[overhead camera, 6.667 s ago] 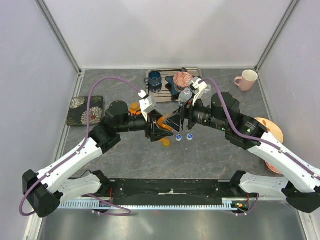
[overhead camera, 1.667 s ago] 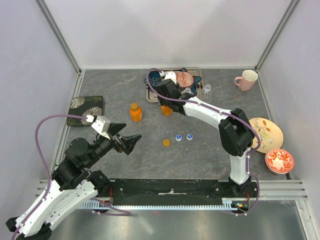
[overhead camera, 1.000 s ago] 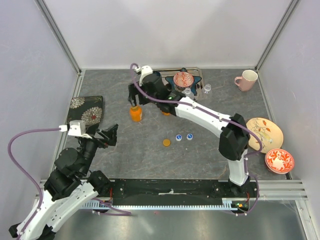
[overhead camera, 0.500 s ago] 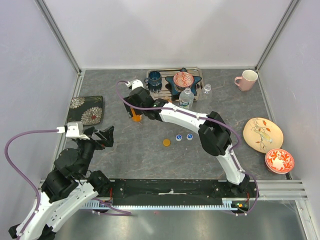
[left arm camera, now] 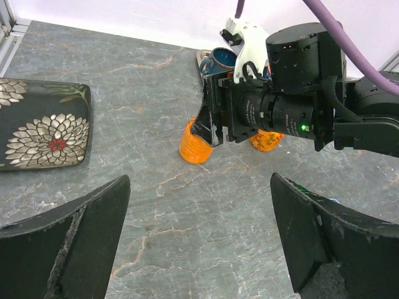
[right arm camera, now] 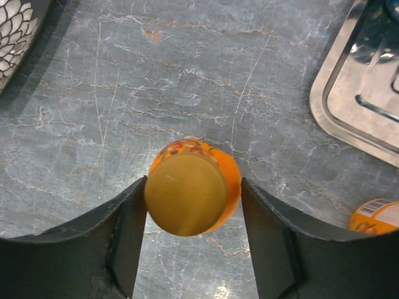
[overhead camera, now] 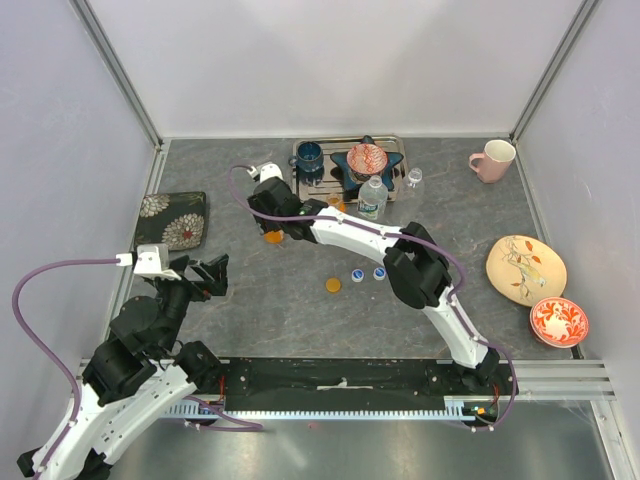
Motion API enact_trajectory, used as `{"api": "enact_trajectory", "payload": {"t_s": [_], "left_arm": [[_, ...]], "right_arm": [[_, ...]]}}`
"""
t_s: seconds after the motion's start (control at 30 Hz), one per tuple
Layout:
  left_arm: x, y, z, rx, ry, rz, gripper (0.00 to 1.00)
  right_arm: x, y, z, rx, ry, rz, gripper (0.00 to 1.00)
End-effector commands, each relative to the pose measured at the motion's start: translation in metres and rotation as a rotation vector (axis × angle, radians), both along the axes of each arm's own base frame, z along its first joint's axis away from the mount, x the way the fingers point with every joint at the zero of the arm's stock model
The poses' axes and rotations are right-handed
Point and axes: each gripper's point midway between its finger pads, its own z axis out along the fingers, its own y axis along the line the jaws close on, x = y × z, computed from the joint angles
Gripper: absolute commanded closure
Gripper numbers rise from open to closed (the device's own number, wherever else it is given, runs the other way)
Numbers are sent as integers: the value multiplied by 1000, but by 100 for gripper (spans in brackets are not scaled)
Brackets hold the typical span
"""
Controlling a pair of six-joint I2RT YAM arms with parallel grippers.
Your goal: Unscrew the bottle caps
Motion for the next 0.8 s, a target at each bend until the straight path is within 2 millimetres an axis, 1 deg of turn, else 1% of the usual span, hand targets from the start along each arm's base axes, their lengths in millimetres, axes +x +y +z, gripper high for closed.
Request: {"api": "enact_trajectory", "payload": {"t_s": [0.0,0.03,0.07,0.1,0.13,0.17,0.2,0.23,0.27,0.3,0.33,0.37,0.4,0.43,0.47,0.5,0.53,0.57,0.6,0.63,0.67,0.7,0.73,0.77], "left_arm": [[-2,3,13,-65,-24,17,1],[-2,3,13,-64,-23,17,1],[-1,2,12,-64,-20,14,0],[-2,2,12,-63,-22,14,1],[-2,2,13,-63,-22,13,1],[-1,2,12,-60,-20,14,1],[-2,1,13,-55,-24,8,0],[-1,0,14,-47,-26,3,0],[-1,-1,17,-45,-40,-4,0],[0,-1,20,-32,-52,-11,0],[1,-2,22,-27,-59,-13,0],[4,-4,29,-32,-78,-14,0],[5,-5,33,-30,-91,-14,0],[7,-7,35,-31,-99,-14,0],[12,-12,44,-45,-120,-17,0],[15,-18,46,-40,-125,-33,0],[18,-24,51,-43,-135,-50,0],[21,-29,55,-46,-139,-63,0],[29,-43,62,-53,-139,-96,0],[33,-51,67,-60,-140,-113,0],[37,-61,70,-66,-134,-142,0],[46,-74,81,-76,-140,-162,0],[51,-83,86,-77,-141,-183,1],[48,-96,105,-97,-172,-248,1]], "right_arm": [[4,12,14,55,-24,9,39],[4,11,17,61,-29,6,43],[4,10,20,69,-37,4,52],[4,8,19,76,-43,-3,55],[3,6,35,99,-62,-6,58],[3,3,42,106,-75,-14,63],[1,-2,44,105,-77,-16,64],[-4,-7,72,137,-105,-16,66],[-6,-13,85,146,-122,-20,70],[-12,-23,83,132,-118,-22,72],[-21,-33,122,183,-157,-18,74],[-27,-41,136,200,-170,-15,78],[-37,-50,133,187,-156,8,80],[-49,-62,168,231,-186,20,81],[-57,-70,178,237,-187,31,84],[-67,-81,173,215,-162,38,86],[-79,-96,202,258,-192,37,89],[-86,-106,210,271,-195,34,95],[-94,-117,208,258,-182,33,98],[-105,-133,233,303,-210,24,100],[-111,-142,239,314,-215,18,100],[-123,-158,251,330,-218,13,100],[-127,-166,257,335,-223,4,100],[-133,-173,262,342,-223,5,100]]}}
